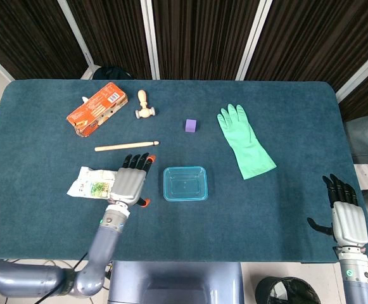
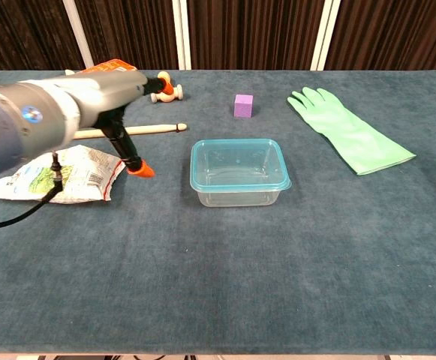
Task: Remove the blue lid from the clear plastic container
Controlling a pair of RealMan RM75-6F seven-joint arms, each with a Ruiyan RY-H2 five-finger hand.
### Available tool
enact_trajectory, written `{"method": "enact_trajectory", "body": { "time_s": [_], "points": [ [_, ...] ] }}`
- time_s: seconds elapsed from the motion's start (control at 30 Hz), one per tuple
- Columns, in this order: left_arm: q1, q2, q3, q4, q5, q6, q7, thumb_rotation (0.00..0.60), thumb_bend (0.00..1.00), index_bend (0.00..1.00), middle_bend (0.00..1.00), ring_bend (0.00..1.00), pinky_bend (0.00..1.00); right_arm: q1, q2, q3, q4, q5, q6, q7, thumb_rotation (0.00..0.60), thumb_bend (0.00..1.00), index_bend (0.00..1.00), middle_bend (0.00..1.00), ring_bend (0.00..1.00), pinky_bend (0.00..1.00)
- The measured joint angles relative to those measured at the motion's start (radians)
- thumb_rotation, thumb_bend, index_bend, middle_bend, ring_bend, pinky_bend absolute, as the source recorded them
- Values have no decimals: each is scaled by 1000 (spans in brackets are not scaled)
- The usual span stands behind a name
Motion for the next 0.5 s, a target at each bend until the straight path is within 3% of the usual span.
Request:
{"method": "enact_trajectory", "body": {
  "time_s": [0.5],
  "points": [
    [-158, -149, -62, 163, -163, 25, 38, 600, 34, 0, 0, 0, 0, 2, 1, 7, -1, 14, -6, 7, 600, 238, 0, 0, 0, 0]
  ]
}}
